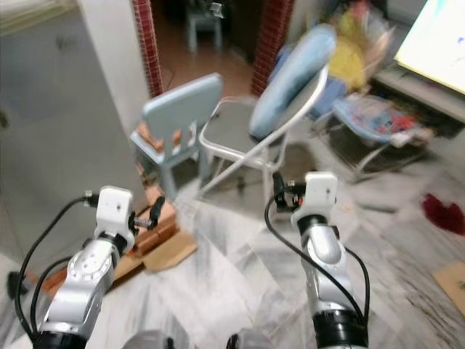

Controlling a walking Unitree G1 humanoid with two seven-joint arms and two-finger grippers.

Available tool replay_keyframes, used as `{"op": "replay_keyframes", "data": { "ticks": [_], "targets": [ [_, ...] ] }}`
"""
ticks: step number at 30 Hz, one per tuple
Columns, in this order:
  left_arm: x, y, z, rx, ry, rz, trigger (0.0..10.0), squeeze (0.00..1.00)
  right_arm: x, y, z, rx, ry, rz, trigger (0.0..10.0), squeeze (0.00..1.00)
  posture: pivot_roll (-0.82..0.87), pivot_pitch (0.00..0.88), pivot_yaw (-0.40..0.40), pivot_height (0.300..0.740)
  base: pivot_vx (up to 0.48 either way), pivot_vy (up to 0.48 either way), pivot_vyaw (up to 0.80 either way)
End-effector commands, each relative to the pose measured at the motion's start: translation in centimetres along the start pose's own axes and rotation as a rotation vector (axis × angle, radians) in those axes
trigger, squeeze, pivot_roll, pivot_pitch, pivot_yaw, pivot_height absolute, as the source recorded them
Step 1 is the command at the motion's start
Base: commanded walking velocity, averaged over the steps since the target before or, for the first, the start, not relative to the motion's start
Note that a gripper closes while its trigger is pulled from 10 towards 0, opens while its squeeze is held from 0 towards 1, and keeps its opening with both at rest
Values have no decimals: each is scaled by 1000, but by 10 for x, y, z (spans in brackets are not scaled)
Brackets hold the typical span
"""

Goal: Restocking fridge

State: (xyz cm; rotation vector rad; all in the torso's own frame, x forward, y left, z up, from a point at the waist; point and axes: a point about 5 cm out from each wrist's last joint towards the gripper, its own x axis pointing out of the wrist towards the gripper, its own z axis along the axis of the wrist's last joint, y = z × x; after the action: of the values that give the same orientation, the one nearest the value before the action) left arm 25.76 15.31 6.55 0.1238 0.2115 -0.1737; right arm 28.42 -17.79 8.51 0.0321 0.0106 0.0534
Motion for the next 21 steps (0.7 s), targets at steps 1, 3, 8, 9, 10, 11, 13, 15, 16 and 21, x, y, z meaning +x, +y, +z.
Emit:
{"op": "replay_keyframes", "data": {
  "ticks": [1,3,8,9,10,11,13,15,16,21],
  "targets": [
    [-3,8,-3,20,19,35,10000,0,1,9,1,3,-7,24,10000,0,68,49,-44,740,0,465,0],
    [-2,9,-3,1,22,50,10000,0,1,10,1,4,-6,31,10000,0,73,50,-48,740,0,457,0],
    [0,7,1,34,1,34,10000,0,2,11,-1,8,0,30,10000,0,78,42,-55,740,0,452,0],
    [0,7,2,38,0,33,10000,0,2,11,-1,8,1,30,10000,0,78,42,-55,740,0,454,0],
    [0,5,2,45,-1,23,10000,0,2,11,-1,8,2,31,10000,0,81,36,-57,740,0,454,0],
    [0,5,1,52,-1,14,10000,0,2,12,-2,8,3,33,10000,0,81,33,-56,740,0,454,0],
    [-1,4,0,74,-1,2,10000,0,3,14,-2,9,3,35,10000,0,84,25,-53,740,0,454,0],
    [-1,4,0,90,0,-1,10000,0,4,15,-2,11,3,32,10000,0,87,20,-52,740,0,452,0],
    [-1,4,0,97,0,-2,10000,0,4,15,-2,12,3,31,10000,0,88,19,-52,740,0,450,0],
    [2,6,3,131,-19,-5,10000,0,7,17,-4,10,5,31,10000,0,95,8,-50,740,0,460,0]
  ]
}}
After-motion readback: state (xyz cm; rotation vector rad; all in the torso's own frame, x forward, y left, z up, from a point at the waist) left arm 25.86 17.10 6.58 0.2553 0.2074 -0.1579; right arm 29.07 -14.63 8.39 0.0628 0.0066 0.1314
